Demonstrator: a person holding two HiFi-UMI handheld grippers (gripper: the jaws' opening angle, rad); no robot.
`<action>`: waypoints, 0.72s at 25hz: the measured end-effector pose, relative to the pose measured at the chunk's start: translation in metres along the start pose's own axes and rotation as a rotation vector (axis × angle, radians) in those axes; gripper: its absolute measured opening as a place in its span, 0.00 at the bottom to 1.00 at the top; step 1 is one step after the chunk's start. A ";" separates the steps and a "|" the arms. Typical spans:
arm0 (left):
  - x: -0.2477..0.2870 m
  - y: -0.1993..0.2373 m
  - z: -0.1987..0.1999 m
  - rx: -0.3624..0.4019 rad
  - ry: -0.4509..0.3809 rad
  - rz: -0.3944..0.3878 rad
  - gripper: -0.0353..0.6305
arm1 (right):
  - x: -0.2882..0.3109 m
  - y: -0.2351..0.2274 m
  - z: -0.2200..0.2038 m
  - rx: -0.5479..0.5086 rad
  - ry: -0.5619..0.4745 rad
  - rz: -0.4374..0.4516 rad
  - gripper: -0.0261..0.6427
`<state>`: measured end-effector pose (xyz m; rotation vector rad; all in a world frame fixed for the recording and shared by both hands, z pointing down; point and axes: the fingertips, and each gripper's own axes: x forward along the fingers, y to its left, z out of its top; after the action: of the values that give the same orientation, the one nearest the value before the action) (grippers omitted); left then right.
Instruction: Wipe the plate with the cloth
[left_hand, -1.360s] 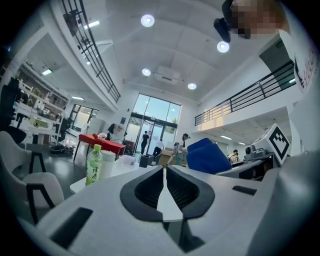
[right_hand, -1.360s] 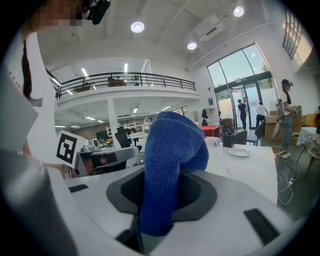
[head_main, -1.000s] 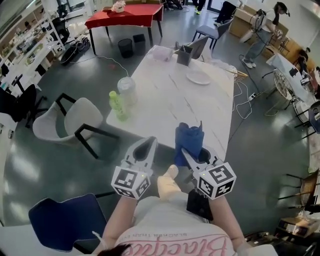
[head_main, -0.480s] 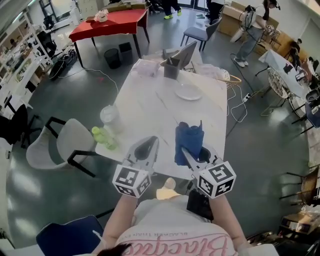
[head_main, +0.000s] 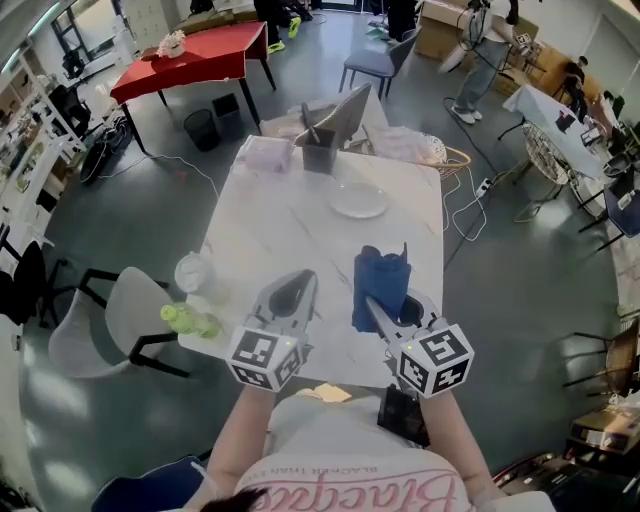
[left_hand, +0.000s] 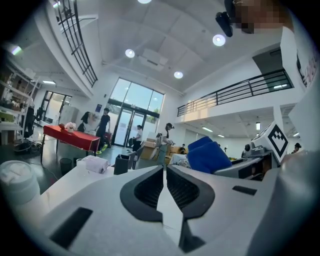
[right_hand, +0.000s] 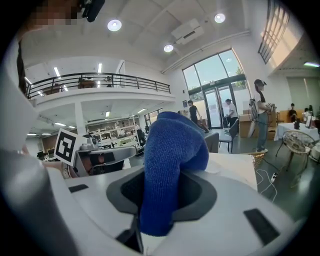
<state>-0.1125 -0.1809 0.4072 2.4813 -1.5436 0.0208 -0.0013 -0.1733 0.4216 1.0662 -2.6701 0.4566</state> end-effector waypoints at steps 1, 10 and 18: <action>0.007 0.001 0.001 -0.001 0.007 -0.013 0.08 | 0.002 -0.005 0.002 0.003 0.000 -0.006 0.21; 0.055 0.015 -0.013 0.050 0.098 -0.078 0.08 | 0.024 -0.039 0.001 0.069 0.009 -0.069 0.21; 0.106 0.039 -0.030 0.024 0.166 -0.162 0.08 | 0.059 -0.074 0.004 0.136 0.032 -0.130 0.21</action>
<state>-0.0968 -0.2861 0.4567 2.5427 -1.2811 0.2147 0.0076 -0.2624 0.4520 1.2504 -2.5528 0.6309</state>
